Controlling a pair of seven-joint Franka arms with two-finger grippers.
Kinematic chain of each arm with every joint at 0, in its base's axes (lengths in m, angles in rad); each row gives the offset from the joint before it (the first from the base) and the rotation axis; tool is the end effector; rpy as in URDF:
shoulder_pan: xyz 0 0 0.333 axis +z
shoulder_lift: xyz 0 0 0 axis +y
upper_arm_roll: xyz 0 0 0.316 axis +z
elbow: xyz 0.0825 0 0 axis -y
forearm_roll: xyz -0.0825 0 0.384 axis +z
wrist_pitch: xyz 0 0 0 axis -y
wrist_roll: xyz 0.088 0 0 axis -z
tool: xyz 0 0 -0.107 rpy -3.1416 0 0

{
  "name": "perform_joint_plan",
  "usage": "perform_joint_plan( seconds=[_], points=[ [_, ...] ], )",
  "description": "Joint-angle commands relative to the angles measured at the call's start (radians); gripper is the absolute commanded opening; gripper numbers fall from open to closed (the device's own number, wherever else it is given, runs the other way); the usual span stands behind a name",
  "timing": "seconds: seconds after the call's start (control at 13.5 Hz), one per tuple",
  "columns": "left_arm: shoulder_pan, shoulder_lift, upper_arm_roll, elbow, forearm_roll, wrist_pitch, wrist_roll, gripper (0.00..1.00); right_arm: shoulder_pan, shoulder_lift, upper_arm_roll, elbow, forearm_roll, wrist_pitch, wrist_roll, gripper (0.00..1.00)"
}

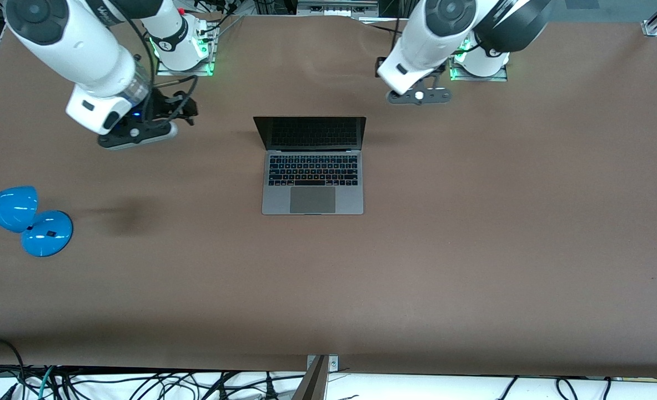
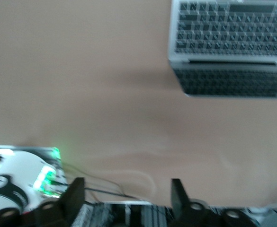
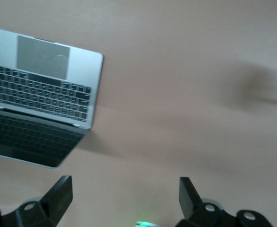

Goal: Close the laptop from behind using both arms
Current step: 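Move both grippers toward the laptop screen's back edge, then lower both grippers behind the open laptop screen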

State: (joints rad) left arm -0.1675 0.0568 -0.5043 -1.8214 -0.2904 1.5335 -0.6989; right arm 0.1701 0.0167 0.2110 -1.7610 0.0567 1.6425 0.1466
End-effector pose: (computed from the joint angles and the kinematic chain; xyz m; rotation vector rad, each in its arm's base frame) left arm 0.4045 -0.3562 0.4848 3.0259 0.0940 -0.7095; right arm 0.5117 0.2104 0.5319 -3.0909 -0.3521 0.2271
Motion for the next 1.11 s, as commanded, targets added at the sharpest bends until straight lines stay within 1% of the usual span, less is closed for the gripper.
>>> perform_joint_plan(
  seconds=[0.0,0.07,0.22,0.3,0.44,0.52,0.66,0.89,0.96,1.03],
  points=[
    [-0.003,0.041,-0.014,0.011,-0.059,0.019,-0.052,0.43,0.038,0.012,-0.001,-0.009,0.035,-0.01,0.053,1.0],
    [-0.006,0.06,-0.022,0.013,-0.082,0.028,-0.083,0.26,0.06,0.012,-0.001,-0.023,0.035,-0.01,0.079,1.0],
    [-0.041,0.106,-0.025,0.013,-0.092,0.068,-0.093,0.0,0.097,0.019,0.001,-0.032,0.064,-0.012,0.161,0.99],
    [-0.053,0.129,-0.025,0.013,-0.093,0.095,-0.106,0.0,0.106,0.025,0.002,-0.038,0.093,-0.012,0.2,0.97],
    [-0.084,0.175,-0.025,0.014,-0.092,0.157,-0.178,0.0,0.111,0.038,0.001,-0.055,0.175,-0.026,0.222,0.65],
    [-0.092,0.19,-0.023,0.013,-0.092,0.19,-0.2,0.0,0.111,0.045,0.001,-0.069,0.21,-0.041,0.223,0.53],
    [-0.102,0.219,-0.023,0.013,-0.092,0.233,-0.243,0.0,0.111,0.055,0.001,-0.09,0.25,-0.056,0.226,0.36],
    [-0.102,0.258,-0.023,0.005,-0.09,0.278,-0.249,0.0,0.129,0.078,0.001,-0.101,0.311,-0.084,0.228,0.19],
    [-0.102,0.268,-0.022,0.007,-0.089,0.284,-0.258,0.0,0.134,0.084,0.001,-0.101,0.313,-0.093,0.225,0.11],
    [-0.099,0.279,-0.022,0.007,-0.082,0.292,-0.261,0.0,0.146,0.097,0.001,-0.101,0.316,-0.098,0.225,0.08]
  ],
)
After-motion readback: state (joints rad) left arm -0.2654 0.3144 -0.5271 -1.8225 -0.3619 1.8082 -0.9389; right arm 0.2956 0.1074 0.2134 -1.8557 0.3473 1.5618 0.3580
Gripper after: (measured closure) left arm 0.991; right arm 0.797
